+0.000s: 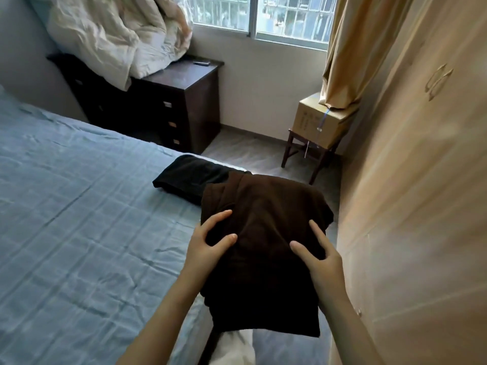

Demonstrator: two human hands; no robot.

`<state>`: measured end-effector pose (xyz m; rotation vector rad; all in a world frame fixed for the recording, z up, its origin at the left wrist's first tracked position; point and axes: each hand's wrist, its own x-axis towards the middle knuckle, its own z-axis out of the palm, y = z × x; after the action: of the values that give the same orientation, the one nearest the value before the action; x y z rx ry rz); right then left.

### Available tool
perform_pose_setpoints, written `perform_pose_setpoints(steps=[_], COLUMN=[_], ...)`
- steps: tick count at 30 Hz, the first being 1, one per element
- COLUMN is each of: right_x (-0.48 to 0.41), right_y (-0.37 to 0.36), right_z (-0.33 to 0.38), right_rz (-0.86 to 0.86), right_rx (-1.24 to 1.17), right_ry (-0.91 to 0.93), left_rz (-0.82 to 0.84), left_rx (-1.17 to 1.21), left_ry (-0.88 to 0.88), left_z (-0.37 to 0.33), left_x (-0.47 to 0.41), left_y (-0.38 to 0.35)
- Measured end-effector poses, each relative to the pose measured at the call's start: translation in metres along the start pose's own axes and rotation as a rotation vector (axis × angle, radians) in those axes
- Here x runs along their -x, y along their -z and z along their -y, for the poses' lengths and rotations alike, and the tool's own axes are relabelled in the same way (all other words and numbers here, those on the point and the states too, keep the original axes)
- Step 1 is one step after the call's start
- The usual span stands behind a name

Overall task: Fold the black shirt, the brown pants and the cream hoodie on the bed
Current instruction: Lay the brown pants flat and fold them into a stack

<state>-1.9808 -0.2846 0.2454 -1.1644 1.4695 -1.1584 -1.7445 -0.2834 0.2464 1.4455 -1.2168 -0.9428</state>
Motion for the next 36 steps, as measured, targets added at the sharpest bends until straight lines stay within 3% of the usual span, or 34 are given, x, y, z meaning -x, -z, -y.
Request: perform_pose_setpoints(steps=[9,16,20,26,31,36], right_x=[-0.238,-0.394,-0.485,-0.586,-0.621,-0.619], right_y=[-0.049,-0.076,-0.105,-0.164,-0.235,-0.303], right_z=[0.044,0.066,0.065,0.071,0.055,0.008], right_rz=[0.04,0.153,0.321,0.709,0.998,1.167], right_rx=[0.012,0.041,0.055,0.117,0.188,0.242], right_ry=[0.039,0.069,0.096,0.09,0.114,0.098], left_rz=[-0.076,-0.18,-0.333,-0.63,-0.81,-0.969], left_rx=[0.015,-0.002,-0.004,0.009,0.069,0.123], left_ry=[-0.015,0.025,0.094,0.248,0.43,0.55], left_z=[-0.001,-0.006,0.006,0.022,0.048,0.1], left_x=[-0.23,-0.353,-0.404,-0.438,-0.432,-0.418], left_y=[-0.027,-0.047,-0.057,-0.066,-0.06,-0.047])
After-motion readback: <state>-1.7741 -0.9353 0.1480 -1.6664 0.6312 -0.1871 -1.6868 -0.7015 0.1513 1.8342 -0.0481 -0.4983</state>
